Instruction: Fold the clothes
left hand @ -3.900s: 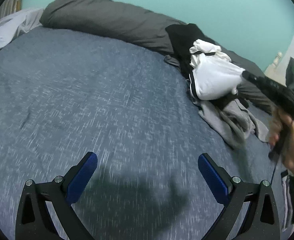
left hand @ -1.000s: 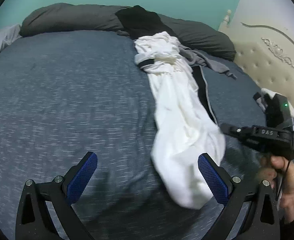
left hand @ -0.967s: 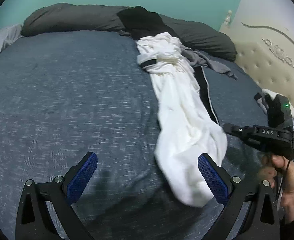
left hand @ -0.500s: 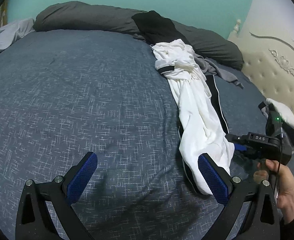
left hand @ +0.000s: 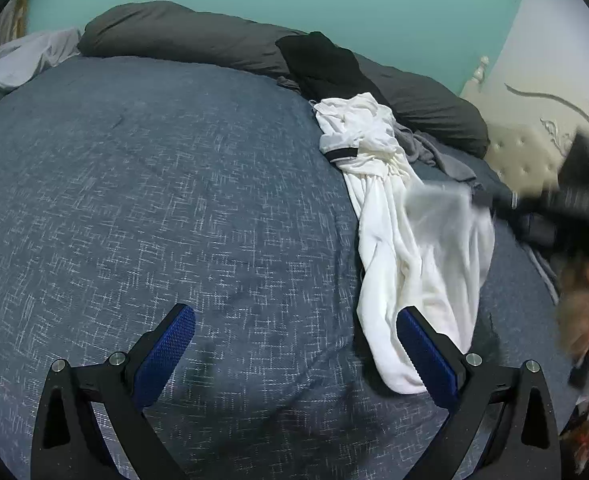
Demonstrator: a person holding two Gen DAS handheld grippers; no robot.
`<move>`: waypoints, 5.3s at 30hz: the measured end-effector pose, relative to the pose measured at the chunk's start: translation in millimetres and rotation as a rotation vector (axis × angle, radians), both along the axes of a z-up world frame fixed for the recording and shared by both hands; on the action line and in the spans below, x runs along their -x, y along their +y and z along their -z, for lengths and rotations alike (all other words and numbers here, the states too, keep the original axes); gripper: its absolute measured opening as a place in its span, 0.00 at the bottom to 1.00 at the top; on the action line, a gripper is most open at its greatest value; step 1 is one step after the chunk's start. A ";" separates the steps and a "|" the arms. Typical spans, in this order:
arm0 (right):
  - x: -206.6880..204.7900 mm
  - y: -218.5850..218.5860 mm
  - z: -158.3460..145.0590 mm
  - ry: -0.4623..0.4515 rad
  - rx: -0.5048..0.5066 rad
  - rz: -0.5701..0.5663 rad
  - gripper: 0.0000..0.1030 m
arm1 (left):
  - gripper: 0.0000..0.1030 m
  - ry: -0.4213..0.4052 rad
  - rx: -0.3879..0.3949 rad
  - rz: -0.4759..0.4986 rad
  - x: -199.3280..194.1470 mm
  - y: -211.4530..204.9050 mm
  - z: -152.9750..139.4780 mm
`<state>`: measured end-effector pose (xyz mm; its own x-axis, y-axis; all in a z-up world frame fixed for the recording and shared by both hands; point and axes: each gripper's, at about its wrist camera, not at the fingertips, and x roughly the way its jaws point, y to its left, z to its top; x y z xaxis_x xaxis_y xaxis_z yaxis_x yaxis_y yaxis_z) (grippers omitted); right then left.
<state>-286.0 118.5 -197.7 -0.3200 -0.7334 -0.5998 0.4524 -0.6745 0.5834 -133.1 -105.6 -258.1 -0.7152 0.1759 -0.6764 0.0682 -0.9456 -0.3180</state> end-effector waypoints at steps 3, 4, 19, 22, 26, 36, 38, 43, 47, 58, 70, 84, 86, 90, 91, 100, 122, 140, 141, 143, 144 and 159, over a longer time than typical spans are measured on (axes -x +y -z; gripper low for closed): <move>7.8 -36.6 -19.3 0.045 -0.051 -0.091 0.09 | 1.00 0.009 -0.019 -0.007 -1.5 -3.9 -2.2; 11.9 -45.3 -17.8 0.041 -0.085 -0.104 0.12 | 1.00 0.010 -0.021 -0.009 -1.9 -5.2 -2.4; 37.1 -18.5 8.3 0.019 -0.239 -0.039 0.48 | 1.00 -0.002 -0.046 -0.009 8.0 -9.7 -1.4; 39.5 -19.9 14.7 -0.024 -0.200 -0.059 0.50 | 1.00 -0.008 -0.046 0.005 11.1 -1.2 -1.2; 39.6 -42.9 -1.6 0.021 -0.140 -0.105 0.50 | 1.00 -0.013 -0.034 0.012 15.0 6.1 0.7; 57.1 -76.8 -18.1 0.112 -0.220 -0.159 0.51 | 1.00 -0.026 -0.056 -0.015 21.8 -6.0 7.1; 62.7 -62.9 -6.5 0.109 -0.248 -0.141 0.51 | 1.00 -0.020 -0.066 -0.023 24.5 -9.2 5.7; 66.8 -28.8 20.0 0.120 -0.318 -0.126 0.51 | 0.99 -0.019 -0.097 -0.034 32.5 -13.4 6.1; 63.0 -14.3 38.8 0.197 -0.440 -0.148 0.51 | 0.99 -0.045 -0.121 -0.047 47.7 -18.4 13.8; 47.3 -29.6 72.6 0.368 -0.616 -0.348 0.51 | 0.91 -0.060 -0.124 -0.035 71.8 -11.7 16.6; 105.0 -66.1 81.6 0.386 -0.687 -0.273 0.50 | 0.91 -0.068 -0.119 -0.050 73.0 -18.3 21.6; 72.1 -78.0 100.7 0.553 -0.890 -0.484 0.50 | 0.91 -0.072 -0.133 -0.060 71.9 -21.0 22.3; 76.1 -81.0 104.6 0.560 -0.909 -0.469 0.51 | 0.91 -0.073 -0.134 -0.061 71.8 -20.9 22.5; 86.8 -84.4 99.3 0.581 -0.894 -0.413 0.50 | 0.91 -0.074 -0.135 -0.063 71.7 -20.8 22.9; 89.1 -83.7 96.5 0.579 -0.880 -0.403 0.50 | 0.91 -0.074 -0.136 -0.064 71.7 -21.0 23.1; 86.3 -79.0 71.3 0.529 -0.748 -0.375 0.04 | 0.91 -0.085 -0.168 -0.065 73.1 -22.3 27.5; 69.4 -48.1 21.2 0.460 -0.593 -0.309 0.04 | 0.54 -0.136 -0.268 -0.031 116.0 -4.6 51.3; 56.2 -13.4 -7.7 0.462 -0.532 -0.246 0.04 | 0.15 -0.026 -0.281 -0.013 99.6 -33.2 18.1; 54.6 -11.5 -11.0 0.466 -0.526 -0.243 0.04 | 0.15 -0.012 -0.276 -0.012 96.1 -35.5 12.8; 50.5 -7.3 -20.1 0.474 -0.509 -0.233 0.04 | 0.15 0.012 -0.271 -0.013 87.4 -40.1 1.8; 48.1 -5.1 -25.7 0.478 -0.500 -0.227 0.04 | 0.14 0.023 -0.266 -0.008 83.3 -41.1 -4.2; -15.7 30.1 -202.5 0.654 -0.365 -0.103 0.03 | 0.12 0.275 -0.039 0.068 42.3 -24.0 -217.2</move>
